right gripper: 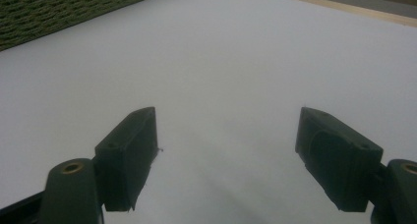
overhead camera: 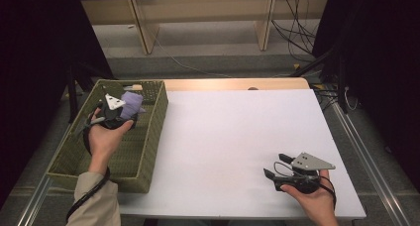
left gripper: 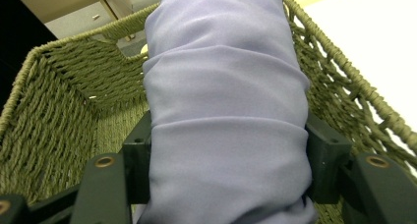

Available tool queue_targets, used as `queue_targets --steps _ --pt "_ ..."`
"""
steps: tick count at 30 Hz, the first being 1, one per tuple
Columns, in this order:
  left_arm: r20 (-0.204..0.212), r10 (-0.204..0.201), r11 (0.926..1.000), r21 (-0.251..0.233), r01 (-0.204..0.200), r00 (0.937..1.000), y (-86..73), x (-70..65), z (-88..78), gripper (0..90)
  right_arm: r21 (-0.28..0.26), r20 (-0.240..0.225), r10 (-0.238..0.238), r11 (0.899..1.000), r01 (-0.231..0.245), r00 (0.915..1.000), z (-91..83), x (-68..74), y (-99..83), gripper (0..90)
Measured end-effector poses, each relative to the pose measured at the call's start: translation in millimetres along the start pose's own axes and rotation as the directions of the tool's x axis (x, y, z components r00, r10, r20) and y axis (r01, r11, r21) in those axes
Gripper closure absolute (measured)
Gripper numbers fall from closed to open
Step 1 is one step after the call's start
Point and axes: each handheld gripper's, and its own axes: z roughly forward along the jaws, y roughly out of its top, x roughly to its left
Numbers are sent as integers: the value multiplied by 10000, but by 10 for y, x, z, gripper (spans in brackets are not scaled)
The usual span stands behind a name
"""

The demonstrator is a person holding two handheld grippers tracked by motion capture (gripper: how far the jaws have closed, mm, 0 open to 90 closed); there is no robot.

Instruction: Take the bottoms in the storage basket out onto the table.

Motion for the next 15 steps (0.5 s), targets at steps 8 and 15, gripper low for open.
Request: queue_targets --steps 8,15 --pt "6 3 9999 -130 -3 10000 26 -7 -42 375 16 1 16 10000 -16 10000 -1 -1 -2 247" --pt "-5 70 9996 -284 -70 10000 62 -21 -94 375 11 3 26 10000 -26 10000 -1 -1 -1 247"
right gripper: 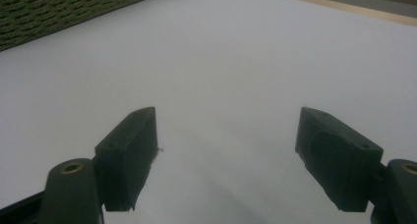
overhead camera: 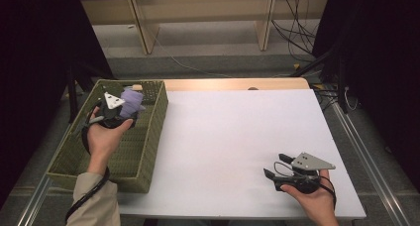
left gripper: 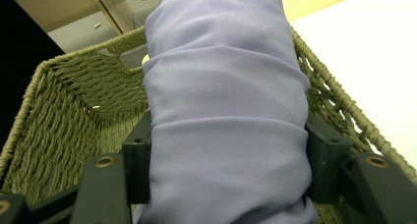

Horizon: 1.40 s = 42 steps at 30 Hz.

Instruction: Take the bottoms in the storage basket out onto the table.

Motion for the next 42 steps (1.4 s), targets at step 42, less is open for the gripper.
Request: queue_targets --steps 42 --pt "97 43 9966 -826 -35 9999 176 -71 -247 375 7 -9 18 10000 -18 10000 -2 -3 -1 247"
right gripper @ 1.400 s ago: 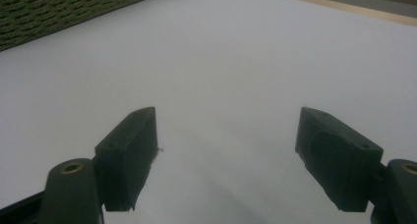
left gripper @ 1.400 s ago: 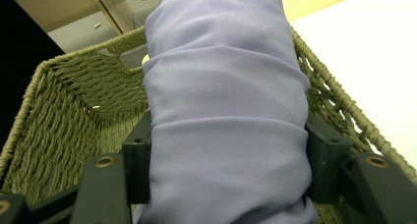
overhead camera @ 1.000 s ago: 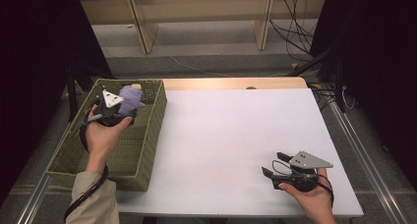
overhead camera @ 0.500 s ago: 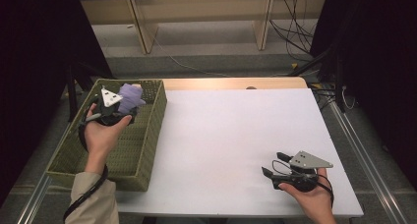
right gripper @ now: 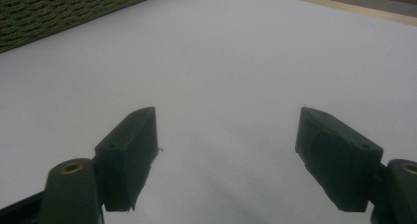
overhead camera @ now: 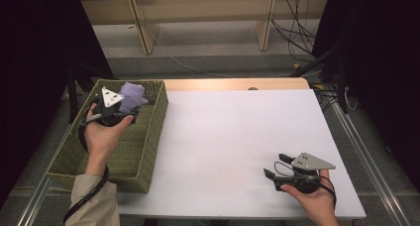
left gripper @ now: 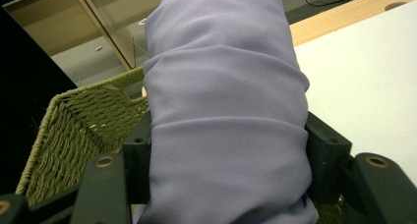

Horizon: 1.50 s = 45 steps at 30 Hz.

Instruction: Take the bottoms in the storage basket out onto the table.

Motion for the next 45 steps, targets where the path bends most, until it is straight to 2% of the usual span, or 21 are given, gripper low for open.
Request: queue_targets --steps 35,45 --pt "138 110 9990 -440 -104 9998 109 -93 -119 375 17 -9 -2 10000 2 10000 -1 1 1 247" --pt "321 170 9982 -578 -151 9993 149 -140 -154 375 -1 -14 9 10000 -9 10000 1 1 1 247"
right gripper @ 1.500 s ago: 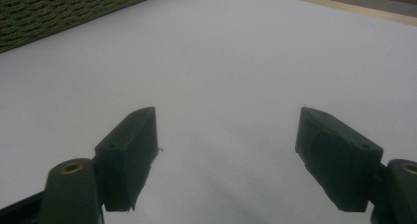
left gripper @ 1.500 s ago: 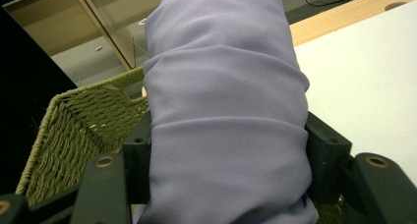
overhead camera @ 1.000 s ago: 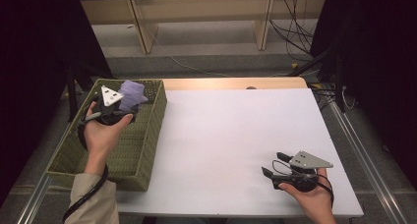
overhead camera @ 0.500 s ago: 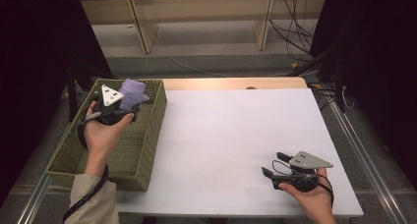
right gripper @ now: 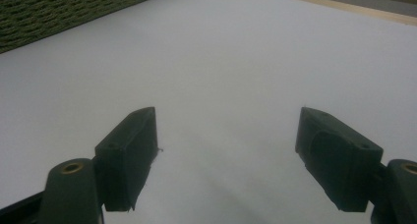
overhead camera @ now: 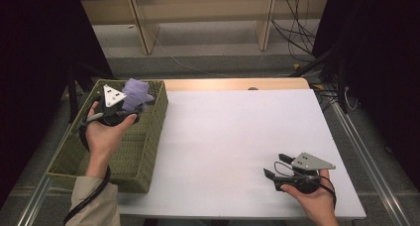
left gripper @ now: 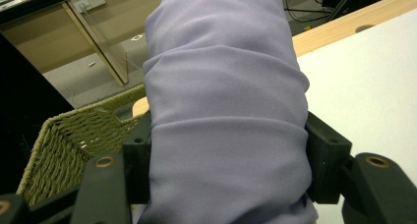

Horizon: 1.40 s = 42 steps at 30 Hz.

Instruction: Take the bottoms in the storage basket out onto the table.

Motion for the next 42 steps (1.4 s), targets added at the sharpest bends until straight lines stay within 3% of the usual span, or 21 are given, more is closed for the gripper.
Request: queue_targets --steps 42 --pt "465 129 9997 -230 -119 9988 84 -150 -46 375 3 -18 19 10000 -19 10000 2 -1 -1 247"
